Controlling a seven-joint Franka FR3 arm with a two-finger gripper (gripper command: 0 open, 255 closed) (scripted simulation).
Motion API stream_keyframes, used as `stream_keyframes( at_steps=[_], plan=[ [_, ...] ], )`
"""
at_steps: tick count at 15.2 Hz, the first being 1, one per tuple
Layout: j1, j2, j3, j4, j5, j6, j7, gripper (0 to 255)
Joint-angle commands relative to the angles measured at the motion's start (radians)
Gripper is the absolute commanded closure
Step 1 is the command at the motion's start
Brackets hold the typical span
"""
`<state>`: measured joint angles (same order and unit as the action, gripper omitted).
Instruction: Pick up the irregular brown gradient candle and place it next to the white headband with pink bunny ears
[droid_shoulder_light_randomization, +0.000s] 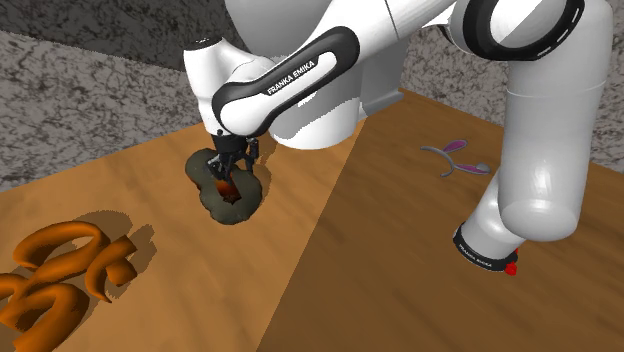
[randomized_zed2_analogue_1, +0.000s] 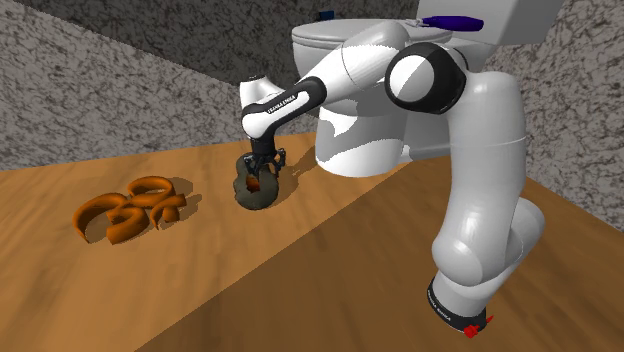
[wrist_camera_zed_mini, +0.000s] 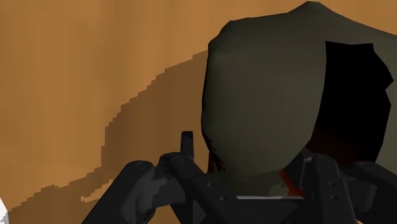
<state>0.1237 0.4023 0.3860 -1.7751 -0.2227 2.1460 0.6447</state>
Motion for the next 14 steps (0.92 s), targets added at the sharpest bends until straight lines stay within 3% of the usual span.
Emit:
stream_keyframes(
  at_steps=[1,14],
  plan=[
    [0.001,0.003,0.0,-0.002,0.0,0.0,0.0,255],
    [-0.009,-0.062,0.015,0.074,0.037,-0.135,-0.029,255]
  ],
)
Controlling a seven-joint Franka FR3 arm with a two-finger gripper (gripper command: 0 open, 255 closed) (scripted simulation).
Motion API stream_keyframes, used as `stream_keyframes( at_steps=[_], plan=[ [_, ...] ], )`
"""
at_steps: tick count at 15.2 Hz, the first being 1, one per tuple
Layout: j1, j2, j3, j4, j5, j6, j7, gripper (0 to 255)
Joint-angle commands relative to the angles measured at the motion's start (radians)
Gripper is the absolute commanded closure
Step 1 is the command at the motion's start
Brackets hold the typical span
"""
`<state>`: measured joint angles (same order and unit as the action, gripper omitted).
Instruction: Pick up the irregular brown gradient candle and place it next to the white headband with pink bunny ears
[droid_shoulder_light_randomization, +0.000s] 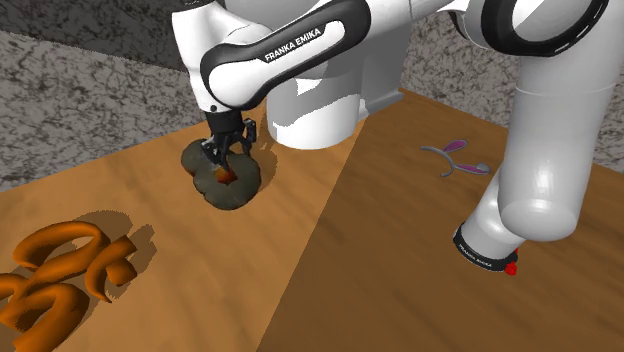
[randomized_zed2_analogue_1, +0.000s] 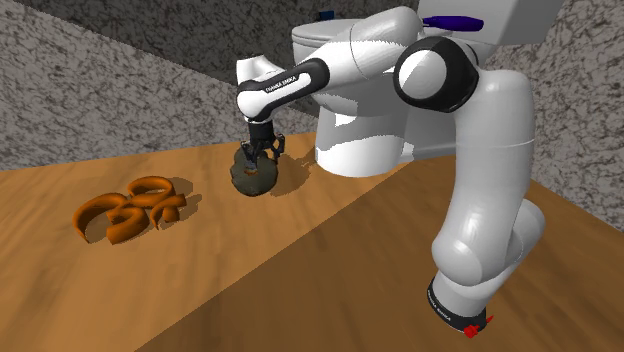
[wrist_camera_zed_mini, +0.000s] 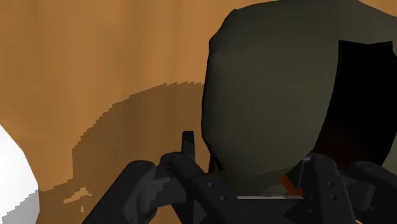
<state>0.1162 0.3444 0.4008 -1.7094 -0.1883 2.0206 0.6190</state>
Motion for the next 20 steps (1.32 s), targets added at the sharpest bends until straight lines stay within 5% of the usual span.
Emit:
stream_keyframes(
  at_steps=[1,20],
  plan=[
    [-0.002,-0.009,0.001,0.016,0.005,-0.022,-0.005,255],
    [0.005,-0.047,0.013,0.221,0.03,-0.261,-0.03,255]
  ],
)
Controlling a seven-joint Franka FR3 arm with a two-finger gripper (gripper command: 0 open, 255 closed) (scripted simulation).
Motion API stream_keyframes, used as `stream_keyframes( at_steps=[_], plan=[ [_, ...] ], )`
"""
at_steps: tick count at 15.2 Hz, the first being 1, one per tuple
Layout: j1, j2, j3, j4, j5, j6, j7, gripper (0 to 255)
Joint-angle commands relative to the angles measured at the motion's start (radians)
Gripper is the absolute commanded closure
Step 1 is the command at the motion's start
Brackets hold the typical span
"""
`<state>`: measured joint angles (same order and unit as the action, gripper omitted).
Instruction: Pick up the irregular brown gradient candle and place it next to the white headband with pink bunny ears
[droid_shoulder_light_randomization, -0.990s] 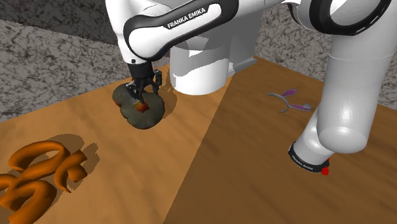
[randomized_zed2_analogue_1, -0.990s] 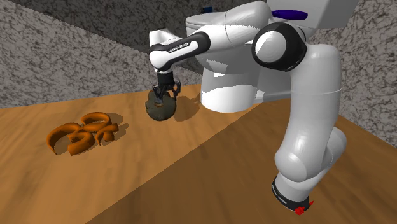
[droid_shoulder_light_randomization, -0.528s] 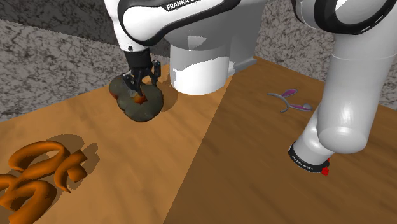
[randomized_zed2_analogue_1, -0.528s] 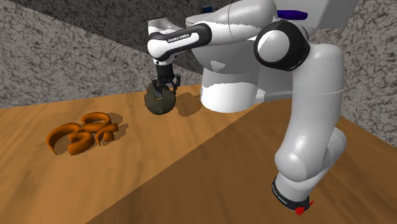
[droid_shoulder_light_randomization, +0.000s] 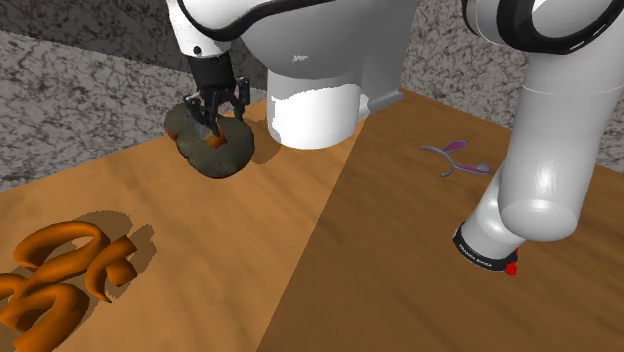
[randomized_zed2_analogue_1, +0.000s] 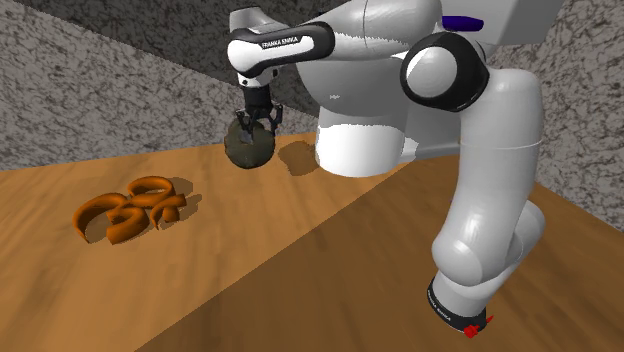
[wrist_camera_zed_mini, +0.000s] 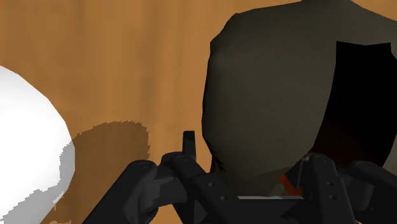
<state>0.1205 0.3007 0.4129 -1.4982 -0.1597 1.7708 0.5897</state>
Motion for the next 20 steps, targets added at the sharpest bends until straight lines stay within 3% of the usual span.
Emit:
stream_keyframes(
  at_steps=[1,4,11,20],
  plan=[
    [0.001,-0.003,0.001,0.024,0.001,-0.024,-0.002,255],
    [0.005,0.0,0.002,0.066,0.001,-0.064,-0.004,255],
    [-0.102,-0.302,-0.029,-0.306,0.122,0.037,-0.138,255],
    [-0.152,-0.632,-0.138,-0.647,0.214,0.066,-0.333,255]
  ],
)
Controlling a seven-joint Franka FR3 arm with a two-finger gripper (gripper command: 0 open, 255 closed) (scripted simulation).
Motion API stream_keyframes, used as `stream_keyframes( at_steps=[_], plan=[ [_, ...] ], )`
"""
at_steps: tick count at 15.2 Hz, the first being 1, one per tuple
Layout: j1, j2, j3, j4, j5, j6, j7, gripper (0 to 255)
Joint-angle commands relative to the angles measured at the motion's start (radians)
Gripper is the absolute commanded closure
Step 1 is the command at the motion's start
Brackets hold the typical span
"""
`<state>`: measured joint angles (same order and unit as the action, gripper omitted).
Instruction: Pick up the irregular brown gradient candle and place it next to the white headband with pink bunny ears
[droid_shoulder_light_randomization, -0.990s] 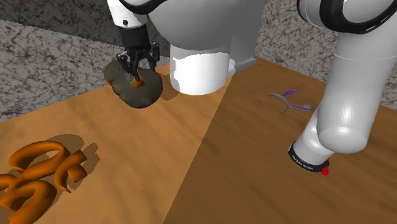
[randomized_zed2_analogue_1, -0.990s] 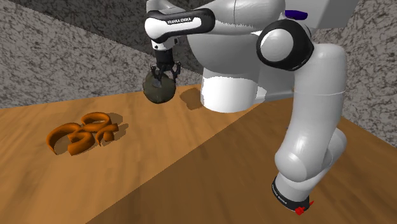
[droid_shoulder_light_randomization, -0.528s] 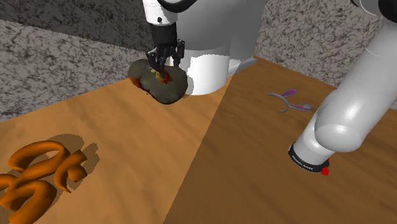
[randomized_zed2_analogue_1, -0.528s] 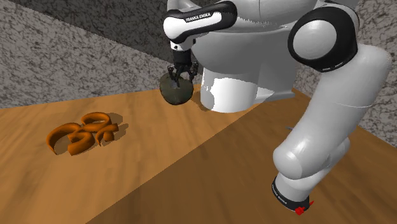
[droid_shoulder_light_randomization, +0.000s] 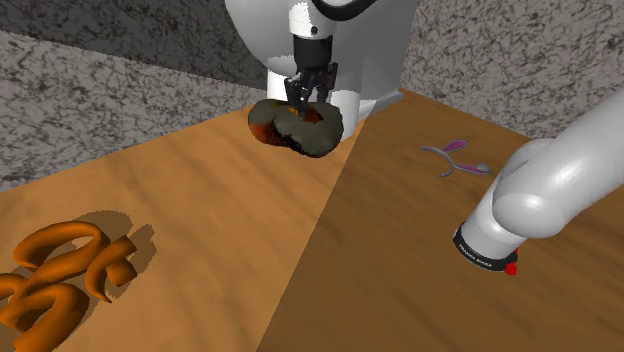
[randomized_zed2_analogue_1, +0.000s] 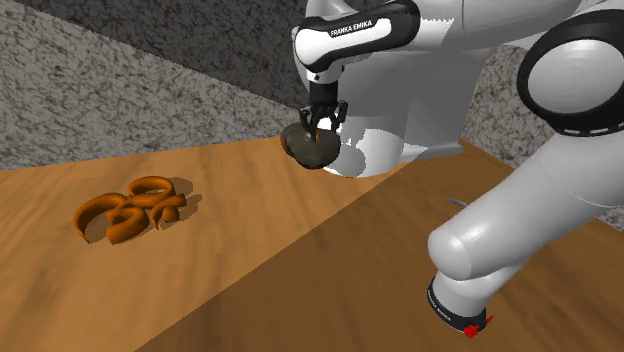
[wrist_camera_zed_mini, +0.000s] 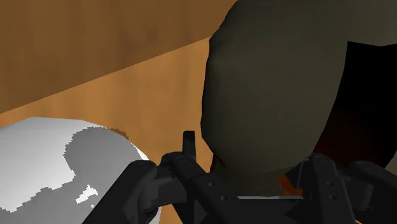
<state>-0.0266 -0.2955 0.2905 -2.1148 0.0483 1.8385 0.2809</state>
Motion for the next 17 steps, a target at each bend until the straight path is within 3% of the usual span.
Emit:
stream_keyframes(
  at_steps=[1,9,17],
  plan=[
    [-0.008,-0.069,-0.031,-0.062,0.01,-0.004,-0.045,255],
    [-0.038,-0.32,-0.159,-0.274,-0.005,-0.044,-0.206,255],
    [-0.096,-0.537,-0.305,-0.415,-0.089,-0.118,-0.368,255]
  ],
)
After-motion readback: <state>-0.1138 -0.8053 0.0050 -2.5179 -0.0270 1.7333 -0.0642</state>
